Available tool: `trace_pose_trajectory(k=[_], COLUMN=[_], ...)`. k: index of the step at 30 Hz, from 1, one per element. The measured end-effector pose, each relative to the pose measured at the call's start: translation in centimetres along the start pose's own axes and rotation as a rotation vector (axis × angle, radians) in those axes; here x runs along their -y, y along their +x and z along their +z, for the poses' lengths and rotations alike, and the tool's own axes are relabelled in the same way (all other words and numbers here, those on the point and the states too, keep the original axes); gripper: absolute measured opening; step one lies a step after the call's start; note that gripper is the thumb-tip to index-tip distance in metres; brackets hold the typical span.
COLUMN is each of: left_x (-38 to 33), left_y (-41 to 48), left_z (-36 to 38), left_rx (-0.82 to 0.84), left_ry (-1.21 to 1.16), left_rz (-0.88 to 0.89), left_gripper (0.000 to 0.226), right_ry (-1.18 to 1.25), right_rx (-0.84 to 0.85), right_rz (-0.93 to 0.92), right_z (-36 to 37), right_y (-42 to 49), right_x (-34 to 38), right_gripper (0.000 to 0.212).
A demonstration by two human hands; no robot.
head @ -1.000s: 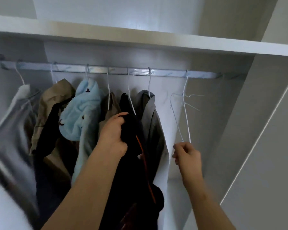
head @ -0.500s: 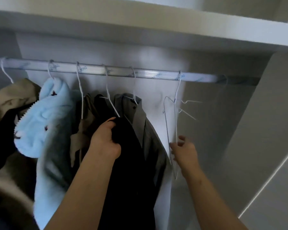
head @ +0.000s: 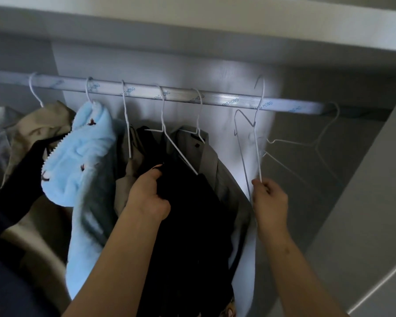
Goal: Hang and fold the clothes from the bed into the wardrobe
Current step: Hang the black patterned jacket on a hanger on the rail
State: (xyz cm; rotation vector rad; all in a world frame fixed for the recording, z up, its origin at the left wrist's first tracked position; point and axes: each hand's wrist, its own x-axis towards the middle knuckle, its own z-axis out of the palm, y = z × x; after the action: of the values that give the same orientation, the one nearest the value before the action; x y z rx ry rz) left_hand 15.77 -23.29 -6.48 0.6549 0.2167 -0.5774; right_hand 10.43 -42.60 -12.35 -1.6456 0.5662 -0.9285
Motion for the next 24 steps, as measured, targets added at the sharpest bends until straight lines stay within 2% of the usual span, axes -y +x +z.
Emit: trace_pose_trajectory(k=[6,10,14,21,24], left_x=[-0.2,-0.4,-0.2,1.6,2.5], left_y=[-1.7,-3.5,-5.7,-9.4,-10.9], left_z=[-1.0,-2.6,-4.6,-7.4,-8.0], left_rx=[-0.031,-0.103,-0.112,-0.12,-0.146], left_ry=[0.073,0.151,0.212,0.286,0.321], left_rz=[0.054,0.098,0.141,0.094,0.125], left_gripper=[0.041,0.032,0.039,0.043,0.043], right_ry=[0.007,0.032,0.069,0.014,0.032], right_rx=[-0.08,-0.15,-0.181,-0.304,-0.253], right_rz=[0.067,0.142,0.198,0.107,0.101], right_z=[-0.9,-1.6,-2.9,-6.2,-7.6], right_y=[-4.3,-8.9,-14.2,-21.9,-23.3], right_x=[0.5,0.4,-0.2,-1.3,-0.5], right_gripper=[0.023,0.025,0.026,0.039,0.038])
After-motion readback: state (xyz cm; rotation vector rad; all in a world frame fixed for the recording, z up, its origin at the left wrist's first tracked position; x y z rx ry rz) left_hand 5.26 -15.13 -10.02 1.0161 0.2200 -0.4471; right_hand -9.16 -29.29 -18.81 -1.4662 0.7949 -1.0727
